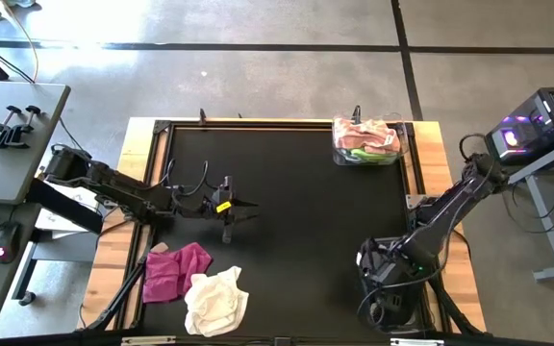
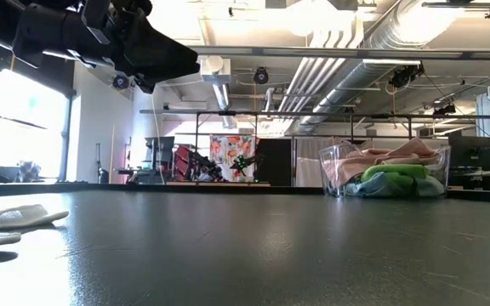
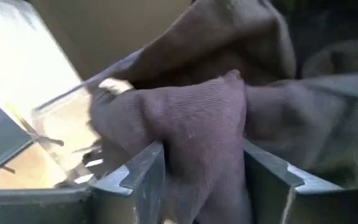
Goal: Sort towels by color in basket
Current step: Put the black towel into the bottom transparent bin
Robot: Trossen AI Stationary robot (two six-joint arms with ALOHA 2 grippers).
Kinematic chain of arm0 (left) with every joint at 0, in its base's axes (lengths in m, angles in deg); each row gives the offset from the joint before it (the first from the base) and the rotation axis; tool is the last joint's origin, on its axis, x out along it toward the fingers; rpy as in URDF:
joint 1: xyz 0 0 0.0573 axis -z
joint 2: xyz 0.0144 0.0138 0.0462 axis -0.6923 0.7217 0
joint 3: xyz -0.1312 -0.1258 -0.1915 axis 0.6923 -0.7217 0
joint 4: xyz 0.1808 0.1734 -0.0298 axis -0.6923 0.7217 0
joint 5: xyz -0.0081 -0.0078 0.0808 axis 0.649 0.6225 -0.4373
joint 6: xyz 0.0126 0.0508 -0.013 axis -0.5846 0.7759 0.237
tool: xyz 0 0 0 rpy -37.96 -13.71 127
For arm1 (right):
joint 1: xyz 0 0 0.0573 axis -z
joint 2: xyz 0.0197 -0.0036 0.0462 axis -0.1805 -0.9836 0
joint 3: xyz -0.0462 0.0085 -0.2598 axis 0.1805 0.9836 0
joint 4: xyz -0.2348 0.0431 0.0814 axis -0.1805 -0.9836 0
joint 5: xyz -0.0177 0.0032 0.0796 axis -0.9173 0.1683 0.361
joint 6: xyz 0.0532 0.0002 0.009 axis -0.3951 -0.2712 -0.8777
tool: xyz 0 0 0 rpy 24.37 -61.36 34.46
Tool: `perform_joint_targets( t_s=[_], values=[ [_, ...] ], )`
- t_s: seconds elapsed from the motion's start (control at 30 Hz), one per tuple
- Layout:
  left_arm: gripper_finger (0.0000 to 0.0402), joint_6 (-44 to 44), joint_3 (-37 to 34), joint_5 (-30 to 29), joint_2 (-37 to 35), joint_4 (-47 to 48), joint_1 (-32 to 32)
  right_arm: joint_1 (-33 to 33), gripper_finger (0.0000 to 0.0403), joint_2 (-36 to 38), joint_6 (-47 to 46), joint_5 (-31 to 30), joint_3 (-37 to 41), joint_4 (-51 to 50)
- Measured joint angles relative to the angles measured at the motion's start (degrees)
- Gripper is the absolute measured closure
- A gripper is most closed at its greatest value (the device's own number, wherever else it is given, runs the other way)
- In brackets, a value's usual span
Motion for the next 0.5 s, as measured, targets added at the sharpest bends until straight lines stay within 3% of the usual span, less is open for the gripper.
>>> perform_joint_targets(
  t_s=[0.23,0.5],
  values=[
    [0.0278,-0.02,0.00,0.00,0.00,0.04,0.09,-1.09,0.0232,0.15,-7.95,-4.01,-9.65,-15.18],
    [0.0278,-0.02,0.00,0.02,0.00,0.55,0.07,-1.12,0.0277,0.14,-10.30,-2.10,0.46,-15.48]
  ],
)
